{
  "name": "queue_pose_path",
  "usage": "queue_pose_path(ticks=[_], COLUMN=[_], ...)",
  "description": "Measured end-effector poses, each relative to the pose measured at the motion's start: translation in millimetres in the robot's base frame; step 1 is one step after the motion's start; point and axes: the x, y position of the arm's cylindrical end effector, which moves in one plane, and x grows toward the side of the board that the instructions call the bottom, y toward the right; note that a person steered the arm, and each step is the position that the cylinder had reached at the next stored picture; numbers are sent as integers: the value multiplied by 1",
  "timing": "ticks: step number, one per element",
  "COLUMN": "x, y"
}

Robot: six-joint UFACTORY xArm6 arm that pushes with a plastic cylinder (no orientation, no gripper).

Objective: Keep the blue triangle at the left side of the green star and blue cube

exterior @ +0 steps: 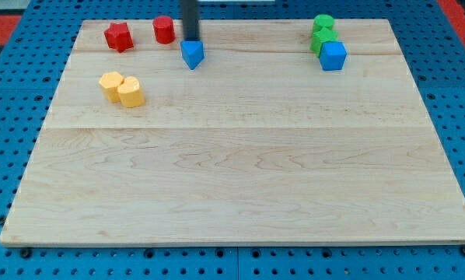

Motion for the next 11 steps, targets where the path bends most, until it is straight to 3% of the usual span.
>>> queue_pose_path(ticks=[1,2,4,5,6,7,8,9,10,11], x=[-5,37,32,32,40,22,-14,14,46,46], y=[-53,-34,138,189,120,50,105,173,185,186])
